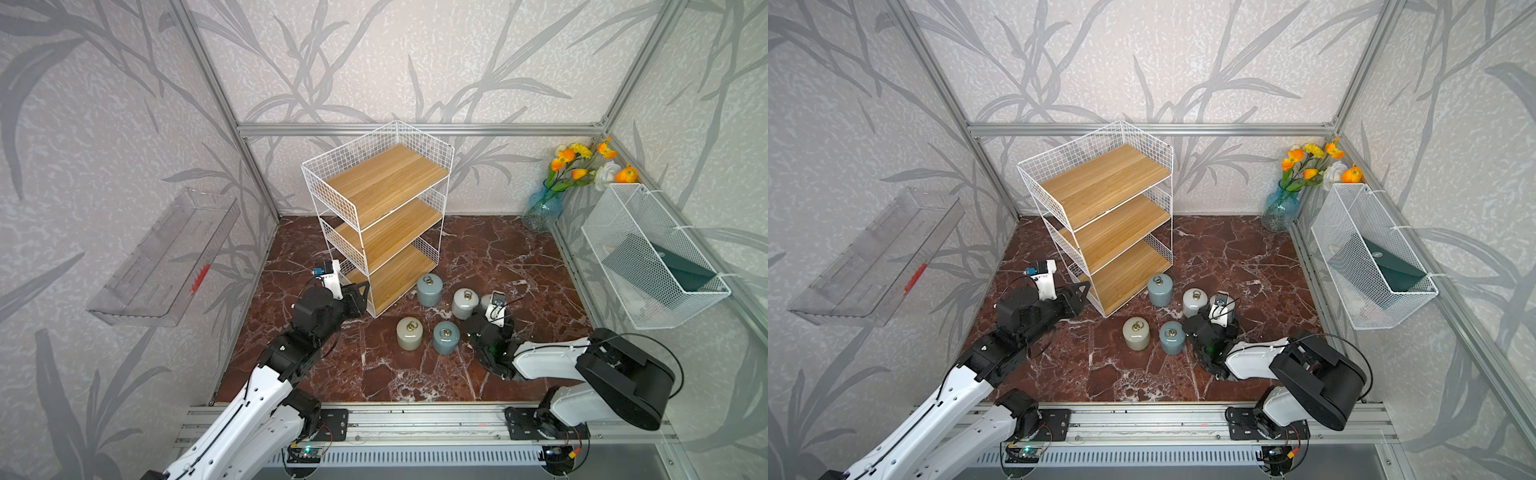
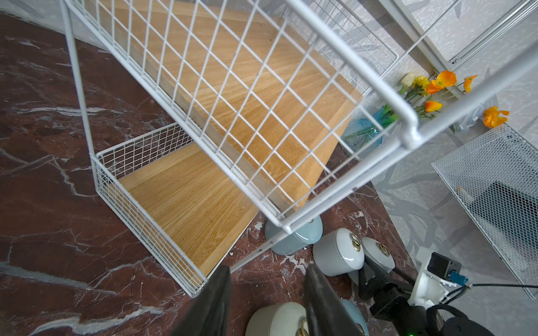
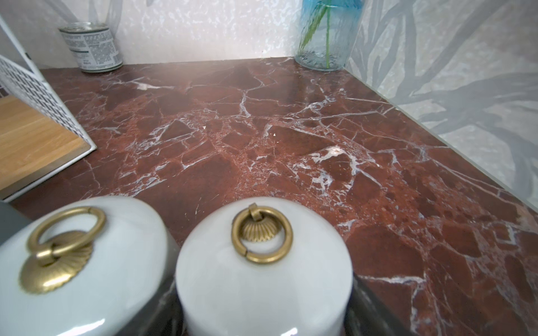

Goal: Remove the tea canisters from the shelf
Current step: Place the tea canister at the center of the board.

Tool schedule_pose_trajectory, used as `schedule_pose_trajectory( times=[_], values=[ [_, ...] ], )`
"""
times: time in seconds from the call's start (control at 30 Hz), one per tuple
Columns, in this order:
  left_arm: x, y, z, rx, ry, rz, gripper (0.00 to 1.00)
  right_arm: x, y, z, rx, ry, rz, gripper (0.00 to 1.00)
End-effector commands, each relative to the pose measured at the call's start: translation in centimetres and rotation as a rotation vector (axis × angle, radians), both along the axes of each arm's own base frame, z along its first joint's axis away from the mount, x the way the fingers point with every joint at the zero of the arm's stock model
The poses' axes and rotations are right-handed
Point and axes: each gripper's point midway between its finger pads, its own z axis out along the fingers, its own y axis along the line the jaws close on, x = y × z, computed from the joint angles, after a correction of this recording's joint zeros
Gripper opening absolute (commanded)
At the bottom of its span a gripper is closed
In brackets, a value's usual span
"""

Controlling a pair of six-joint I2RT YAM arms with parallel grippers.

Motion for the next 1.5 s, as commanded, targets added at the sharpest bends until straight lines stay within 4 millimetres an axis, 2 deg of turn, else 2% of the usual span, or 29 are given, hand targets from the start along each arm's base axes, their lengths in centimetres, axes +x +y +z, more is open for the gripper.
schedule_pose_trajectory(
  times=[0.0, 0.1, 0.17, 0.27, 0.33, 0.37, 0.4, 0.43, 0.5, 0.57, 0.7, 0.9, 1.03, 1.13, 1.17, 1.3, 1.47],
  values=[
    [-0.6, 0.4, -0.6, 0.002, 0.013, 0.005, 0.43, -2.0, -1.4, -1.6, -0.081, -0.002, -0.076, 0.65],
    [-0.9, 0.6, -0.6, 0.002, 0.011, 0.008, 0.43, -3.0, -0.9, -1.5, -0.176, -0.012, -0.090, 0.69],
    [-1.0, 0.6, -0.6, -0.001, 0.012, 0.008, 0.43, -4.1, -2.1, -0.2, -0.215, -0.046, -0.174, 0.81],
    [-1.1, 0.6, -0.7, -0.010, 0.016, 0.008, 0.43, -5.2, -1.2, 2.1, -0.294, -0.123, -0.180, 0.89],
    [-1.0, 0.5, -0.6, -0.016, 0.014, 0.006, 0.43, -4.9, 0.6, 4.1, -0.377, -0.188, -0.128, 0.91],
    [-1.0, 0.4, -0.5, -0.016, 0.014, 0.000, 0.43, -4.2, 3.0, 4.3, -0.469, -0.166, -0.067, 0.93],
    [-1.0, 0.3, -0.5, -0.017, 0.014, -0.002, 0.43, -3.8, 4.2, 4.1, -0.525, -0.148, -0.043, 0.94],
    [-1.0, 0.3, -0.4, -0.016, 0.014, -0.004, 0.43, -3.8, 4.6, 4.1, -0.516, -0.148, -0.051, 0.96],
    [-1.1, 0.3, -0.1, -0.007, 0.015, -0.009, 0.43, -4.7, 4.8, 4.5, -0.366, -0.230, 0.002, 0.96],
    [-1.3, 0.5, 0.1, 0.007, 0.018, -0.007, 0.43, -5.1, 4.0, 5.6, -0.219, -0.296, 0.001, 1.00],
    [-1.5, 1.0, -0.1, 0.009, 0.009, 0.010, 0.43, -4.4, 5.6, 8.5, -0.269, -0.320, 0.086, 0.99],
    [-1.6, 1.1, -0.6, -0.009, 0.011, 0.022, 0.43, -5.3, 4.1, 12.8, -0.157, -0.376, 0.087, 0.99],
    [-1.3, 1.0, -0.3, 0.012, 0.002, 0.015, 0.43, -6.6, 2.6, 17.5, -0.087, -0.409, 0.109, 0.99],
    [-1.0, 0.8, -0.2, 0.055, 0.006, 0.001, 0.43, -8.5, -0.3, 20.0, 0.073, -0.468, 0.127, 0.99],
    [-0.8, 0.7, -0.1, 0.069, 0.007, -0.005, 0.43, -9.0, -1.1, 21.0, 0.077, -0.474, 0.144, 0.99],
    [-0.1, 0.2, 0.2, 0.088, 0.005, -0.017, 0.44, -10.8, -1.9, 24.5, -0.034, -0.462, 0.274, 0.99],
    [0.5, -0.3, 0.3, 0.080, 0.003, -0.027, 0.45, -12.7, -0.5, 28.8, -0.181, -0.452, 0.487, 0.99]
  ],
)
